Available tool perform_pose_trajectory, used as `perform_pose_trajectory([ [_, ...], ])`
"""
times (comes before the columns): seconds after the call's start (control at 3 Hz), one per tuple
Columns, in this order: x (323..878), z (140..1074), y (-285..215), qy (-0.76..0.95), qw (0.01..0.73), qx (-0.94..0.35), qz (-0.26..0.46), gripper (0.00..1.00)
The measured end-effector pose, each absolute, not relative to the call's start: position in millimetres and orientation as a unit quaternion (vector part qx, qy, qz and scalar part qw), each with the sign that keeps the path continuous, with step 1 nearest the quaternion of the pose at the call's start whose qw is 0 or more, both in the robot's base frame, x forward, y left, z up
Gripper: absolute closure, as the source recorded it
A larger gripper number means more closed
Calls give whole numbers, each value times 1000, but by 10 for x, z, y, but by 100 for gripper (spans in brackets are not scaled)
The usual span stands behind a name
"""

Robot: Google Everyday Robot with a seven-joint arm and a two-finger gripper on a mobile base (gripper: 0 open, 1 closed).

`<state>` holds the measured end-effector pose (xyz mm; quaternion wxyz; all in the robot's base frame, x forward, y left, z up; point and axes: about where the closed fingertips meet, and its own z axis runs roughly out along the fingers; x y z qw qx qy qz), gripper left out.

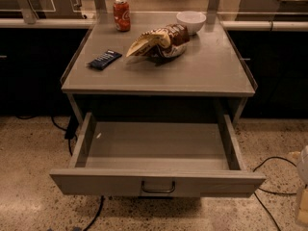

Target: Close top drawer

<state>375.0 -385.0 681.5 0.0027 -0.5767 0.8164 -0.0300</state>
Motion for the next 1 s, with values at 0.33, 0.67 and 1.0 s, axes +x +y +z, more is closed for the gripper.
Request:
perform_pose_trajectory([
  [0.33,3688,6755,-3828,815,53,-576,-25,0],
  [0.67,3622,6630,-3798,813,55,-580,-24,0],
  [1.0,3585,6543,-3781,810,56,-584,-25,0],
])
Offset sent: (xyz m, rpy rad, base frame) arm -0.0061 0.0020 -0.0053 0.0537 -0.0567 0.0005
